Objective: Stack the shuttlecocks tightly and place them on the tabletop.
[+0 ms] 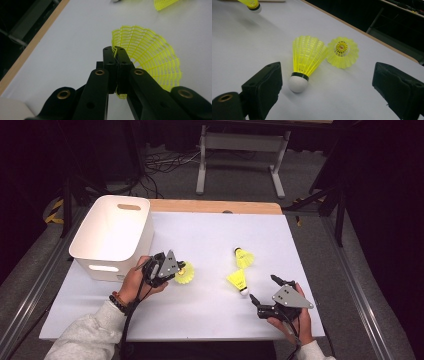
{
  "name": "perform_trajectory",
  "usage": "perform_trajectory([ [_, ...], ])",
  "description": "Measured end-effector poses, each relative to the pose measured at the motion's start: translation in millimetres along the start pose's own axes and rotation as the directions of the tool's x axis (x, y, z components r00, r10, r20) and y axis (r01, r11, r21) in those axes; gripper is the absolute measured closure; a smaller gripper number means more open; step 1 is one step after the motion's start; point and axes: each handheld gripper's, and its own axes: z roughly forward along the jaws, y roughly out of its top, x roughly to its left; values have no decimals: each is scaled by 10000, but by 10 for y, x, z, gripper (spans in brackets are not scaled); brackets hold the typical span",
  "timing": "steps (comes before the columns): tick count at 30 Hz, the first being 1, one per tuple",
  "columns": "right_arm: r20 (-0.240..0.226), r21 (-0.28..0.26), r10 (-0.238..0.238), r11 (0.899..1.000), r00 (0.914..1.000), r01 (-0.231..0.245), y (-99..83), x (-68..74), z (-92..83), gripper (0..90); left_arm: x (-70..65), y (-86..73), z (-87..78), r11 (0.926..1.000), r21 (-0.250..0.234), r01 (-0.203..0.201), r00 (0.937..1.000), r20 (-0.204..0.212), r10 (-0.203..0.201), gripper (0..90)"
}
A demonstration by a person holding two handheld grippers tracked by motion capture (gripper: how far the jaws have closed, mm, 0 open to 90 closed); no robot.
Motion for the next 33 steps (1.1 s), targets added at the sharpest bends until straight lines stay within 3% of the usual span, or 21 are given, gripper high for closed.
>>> perform_trajectory([
  [2, -34, 28, -9, 10000, 10000, 9, 1, 2, 3, 98, 35, -5, -14, 9984, 522, 240, 9995, -215, -229, 891],
  [5, -58, 65, -19, 10000, 10000, 19, 0, 4, 10, 98, 66, -9, 0, 9961, 752, 451, 9981, -454, -418, 890],
  [10, -132, 180, -40, 9998, 9999, 43, -6, 13, 34, 100, 104, 20, 126, 9884, 1348, 699, 9969, -448, -644, 886],
  [15, -168, 252, -14, 9997, 9999, 18, -15, 11, 40, 101, 189, 99, 258, 9875, 1330, 845, 9961, -346, -806, 871],
  [25, -221, 236, 50, 9997, 9997, -45, -26, -4, 33, 102, 200, 261, 523, 9877, 1140, 1070, 9942, -192, -1055, 792],
  [29, -226, 230, 56, 9997, 9997, -50, -29, -13, 31, 103, 195, 294, 609, 9875, 1071, 1156, 9932, 8, -1163, 793],
  [33, -239, 224, 35, 9997, 9997, -30, -26, -10, 27, 103, 178, 306, 652, 9881, 1130, 1041, 9945, 6, -1049, 873],
])
